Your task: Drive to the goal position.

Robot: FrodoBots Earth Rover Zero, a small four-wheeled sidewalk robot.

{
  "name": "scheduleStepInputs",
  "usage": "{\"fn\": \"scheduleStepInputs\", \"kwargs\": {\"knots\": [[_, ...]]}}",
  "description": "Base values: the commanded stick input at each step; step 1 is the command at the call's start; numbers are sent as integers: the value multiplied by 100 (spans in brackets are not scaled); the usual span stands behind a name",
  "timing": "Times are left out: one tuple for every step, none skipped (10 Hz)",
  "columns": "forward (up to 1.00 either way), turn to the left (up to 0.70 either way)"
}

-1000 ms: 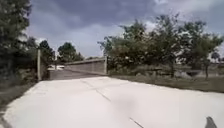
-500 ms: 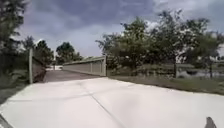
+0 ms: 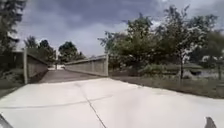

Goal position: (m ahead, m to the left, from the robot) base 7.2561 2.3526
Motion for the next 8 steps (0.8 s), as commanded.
{"fn": "scheduleStepInputs", "kwargs": {"knots": [[70,21],[70,35],[70,35],[70,1],[70,7],[70,32],[70,35],[70,15]]}}
